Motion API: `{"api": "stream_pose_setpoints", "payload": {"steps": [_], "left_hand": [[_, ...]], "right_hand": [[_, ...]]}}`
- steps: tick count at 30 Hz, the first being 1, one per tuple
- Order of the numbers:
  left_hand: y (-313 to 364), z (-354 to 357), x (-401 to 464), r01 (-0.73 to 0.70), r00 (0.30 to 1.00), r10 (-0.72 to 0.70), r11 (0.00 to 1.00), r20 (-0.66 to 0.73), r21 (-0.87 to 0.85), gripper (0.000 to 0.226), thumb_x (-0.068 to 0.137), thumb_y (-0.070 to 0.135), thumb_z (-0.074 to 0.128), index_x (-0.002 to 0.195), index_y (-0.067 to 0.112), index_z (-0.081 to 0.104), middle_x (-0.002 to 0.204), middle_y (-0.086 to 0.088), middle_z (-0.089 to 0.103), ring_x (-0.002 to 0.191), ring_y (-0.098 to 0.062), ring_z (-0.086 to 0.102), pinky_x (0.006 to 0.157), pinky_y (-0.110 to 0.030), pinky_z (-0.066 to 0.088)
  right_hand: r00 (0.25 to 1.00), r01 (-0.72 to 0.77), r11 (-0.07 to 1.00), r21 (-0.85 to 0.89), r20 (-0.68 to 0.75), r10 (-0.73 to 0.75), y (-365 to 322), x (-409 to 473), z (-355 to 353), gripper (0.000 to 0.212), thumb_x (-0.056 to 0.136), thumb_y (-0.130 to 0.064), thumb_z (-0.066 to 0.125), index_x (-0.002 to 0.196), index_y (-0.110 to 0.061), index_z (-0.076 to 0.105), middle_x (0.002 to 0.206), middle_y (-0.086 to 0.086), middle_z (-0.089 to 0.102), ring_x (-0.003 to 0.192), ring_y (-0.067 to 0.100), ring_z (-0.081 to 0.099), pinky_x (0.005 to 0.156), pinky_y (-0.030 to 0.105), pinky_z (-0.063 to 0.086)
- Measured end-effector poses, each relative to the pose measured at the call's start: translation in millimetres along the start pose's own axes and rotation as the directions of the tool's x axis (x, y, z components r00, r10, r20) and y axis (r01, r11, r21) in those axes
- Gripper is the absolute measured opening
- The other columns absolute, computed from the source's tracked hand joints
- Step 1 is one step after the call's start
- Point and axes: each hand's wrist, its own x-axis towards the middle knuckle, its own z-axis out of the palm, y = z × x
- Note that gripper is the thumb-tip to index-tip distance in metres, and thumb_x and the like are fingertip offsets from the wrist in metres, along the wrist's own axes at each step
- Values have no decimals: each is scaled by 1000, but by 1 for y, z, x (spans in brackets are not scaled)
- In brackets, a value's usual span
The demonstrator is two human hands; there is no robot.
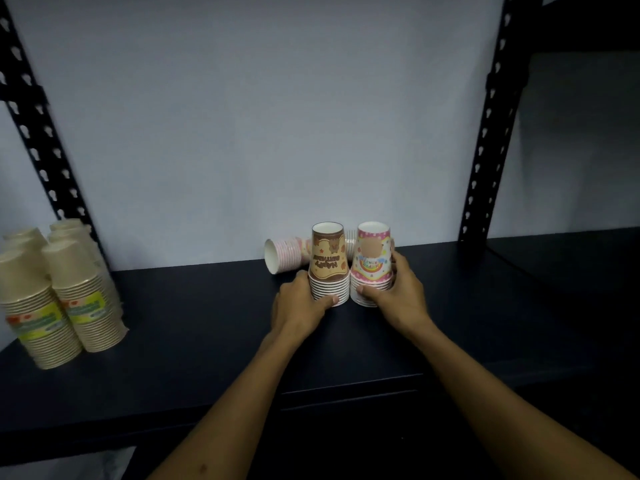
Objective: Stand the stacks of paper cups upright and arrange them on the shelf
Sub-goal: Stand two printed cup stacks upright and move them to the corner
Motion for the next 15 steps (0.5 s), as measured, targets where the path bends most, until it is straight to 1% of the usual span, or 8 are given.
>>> {"api": "stream_pose_setpoints", "payload": {"steps": [4, 6, 9, 11, 13, 15], "left_hand": [[43, 43, 10, -71, 992, 75, 996, 99, -48, 55, 67, 46, 77, 112, 21, 56, 114, 1, 68, 101, -19, 65, 86, -39, 53], [65, 67, 15, -104, 984, 115, 991, 140, -79, 55, 68, 44, 78, 113, 21, 56, 116, 1, 68, 103, -19, 64, 88, -39, 53], [95, 101, 20, -146, 969, 165, 982, 184, -116, 57, 70, 43, 77, 118, 21, 55, 118, 1, 67, 105, -20, 63, 89, -40, 52], [109, 120, 24, -166, 961, 189, 978, 203, -124, 57, 72, 42, 76, 120, 20, 54, 119, 0, 66, 106, -21, 63, 89, -40, 52], [119, 135, 32, -178, 954, 204, 975, 218, -133, 58, 74, 42, 75, 122, 19, 53, 119, -1, 65, 107, -22, 62, 88, -39, 52], [125, 145, 42, -190, 949, 219, 971, 227, -144, 58, 73, 42, 75, 122, 20, 54, 119, -2, 66, 107, -23, 62, 88, -38, 51]], "right_hand": [[996, -33, 996, -83, -79, 27, 17, 1, -61, 77, 67, -23, 84, 133, -27, 44, 124, 0, 59, 108, 13, 60, 92, 33, 52], [992, -62, 992, -111, -121, 48, 26, 2, -92, 79, 67, -25, 84, 135, -28, 43, 125, -1, 59, 109, 13, 59, 94, 35, 52], [979, -106, 984, -140, -186, 78, 37, 3, -128, 80, 67, -26, 84, 136, -29, 41, 127, -2, 58, 110, 12, 59, 94, 34, 51], [969, -125, 984, -130, -227, 93, 42, 5, -144, 79, 68, -23, 83, 136, -27, 42, 126, -3, 58, 109, 11, 59, 92, 29, 50], [962, -141, 980, -138, -252, 103, 46, 11, -156, 75, 70, -21, 83, 134, -23, 45, 122, -4, 59, 105, 9, 59, 85, 21, 48], [957, -165, 974, -156, -266, 119, 51, 18, -163, 69, 70, -22, 83, 129, -20, 47, 120, -2, 61, 102, 10, 60, 78, 16, 45]]}}
